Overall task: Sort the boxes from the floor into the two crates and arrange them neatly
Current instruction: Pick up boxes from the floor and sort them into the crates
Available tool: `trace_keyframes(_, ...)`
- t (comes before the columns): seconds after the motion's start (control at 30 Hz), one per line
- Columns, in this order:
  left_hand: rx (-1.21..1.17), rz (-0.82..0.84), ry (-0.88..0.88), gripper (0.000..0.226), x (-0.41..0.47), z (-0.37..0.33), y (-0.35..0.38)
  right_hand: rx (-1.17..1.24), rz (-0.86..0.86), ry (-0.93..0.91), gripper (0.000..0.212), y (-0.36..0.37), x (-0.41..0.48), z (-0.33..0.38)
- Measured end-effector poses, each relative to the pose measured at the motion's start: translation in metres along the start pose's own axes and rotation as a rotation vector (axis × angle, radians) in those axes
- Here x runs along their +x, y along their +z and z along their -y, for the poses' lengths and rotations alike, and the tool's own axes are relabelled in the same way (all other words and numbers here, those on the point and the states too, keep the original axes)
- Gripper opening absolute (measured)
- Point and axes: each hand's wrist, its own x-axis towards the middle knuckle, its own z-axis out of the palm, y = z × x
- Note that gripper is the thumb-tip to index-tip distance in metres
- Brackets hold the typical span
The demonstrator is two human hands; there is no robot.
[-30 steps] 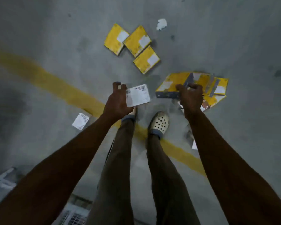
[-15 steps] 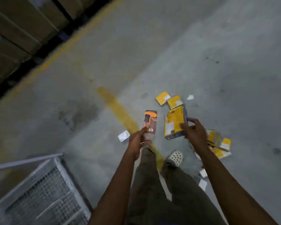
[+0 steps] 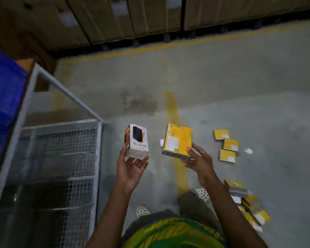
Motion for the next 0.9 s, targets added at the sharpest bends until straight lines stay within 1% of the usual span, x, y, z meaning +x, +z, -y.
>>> trace_keyframes(0.07, -0.004, -0.001, 0.097, 0.050, -0.018, -0.028, -0.032, -0.009, 0.054, -0.026, 0.043, 0.043, -0.018, -0.016)
trace_keyframes(0.13, 0.060, -0.001, 0.219, 0.045, -0.034, -0.051, -0.059, -0.018, 0.097, -0.077, 0.045, 0.080, -0.034, -0.032)
trace_keyframes(0.17, 0.111, -0.020, 0.308, 0.045, -0.042, -0.062, -0.074, -0.035, 0.114, -0.122, 0.044, 0.099, -0.042, -0.040)
trace_keyframes(0.23, 0.228, -0.118, 0.525, 0.048, -0.057, -0.087, -0.101, -0.106, 0.133, -0.275, 0.048, 0.138, -0.059, -0.054)
trace_keyframes(0.27, 0.270, -0.174, 0.628, 0.050, -0.064, -0.098, -0.111, -0.154, 0.140, -0.380, 0.051, 0.153, -0.068, -0.056)
trace_keyframes(0.33, 0.298, -0.270, 0.802, 0.062, -0.083, -0.124, -0.132, -0.268, 0.139, -0.607, 0.056, 0.187, -0.085, -0.056)
trace_keyframes(0.4, 0.307, -0.348, 0.947, 0.075, -0.103, -0.147, -0.144, -0.383, 0.166, -0.902, 0.055, 0.217, -0.096, -0.044)
trace_keyframes(0.47, 0.286, -0.438, 1.068, 0.082, -0.120, -0.166, -0.151, -0.509, 0.218, -1.296, 0.043, 0.247, -0.101, -0.030)
trace_keyframes(0.5, 0.270, -0.494, 1.127, 0.083, -0.127, -0.174, -0.155, -0.540, 0.233, -1.464, 0.035, 0.263, -0.101, -0.025)
trace_keyframes(0.53, 0.272, -0.556, 1.197, 0.083, -0.134, -0.183, -0.158, -0.545, 0.235, -1.575, 0.031, 0.283, -0.101, -0.020)
trace_keyframes(0.57, 0.300, -0.622, 1.271, 0.083, -0.141, -0.192, -0.159, -0.537, 0.228, -1.640, 0.029, 0.303, -0.100, -0.016)
trace_keyframes(0.63, 0.400, -0.770, 1.403, 0.082, -0.152, -0.207, -0.159, -0.494, 0.227, -1.691, 0.028, 0.338, -0.100, -0.009)
trace_keyframes(0.7, 0.450, -0.923, 1.509, 0.081, -0.160, -0.225, -0.161, -0.434, 0.267, -1.724, 0.028, 0.374, -0.098, -0.004)
trace_keyframes(0.77, 0.499, -1.030, 1.595, 0.081, -0.163, -0.242, -0.163, -0.402, 0.282, -1.737, 0.027, 0.405, -0.096, 0.006)
trace_keyframes(0.83, 0.503, -1.189, 1.661, 0.079, -0.160, -0.265, -0.169, -0.329, 0.369, -1.740, 0.031, 0.447, -0.088, 0.019)
trace_keyframes(0.9, 0.453, -1.298, 1.692, 0.078, -0.161, -0.291, -0.174, -0.305, 0.457, -1.720, 0.035, 0.487, -0.081, 0.032)
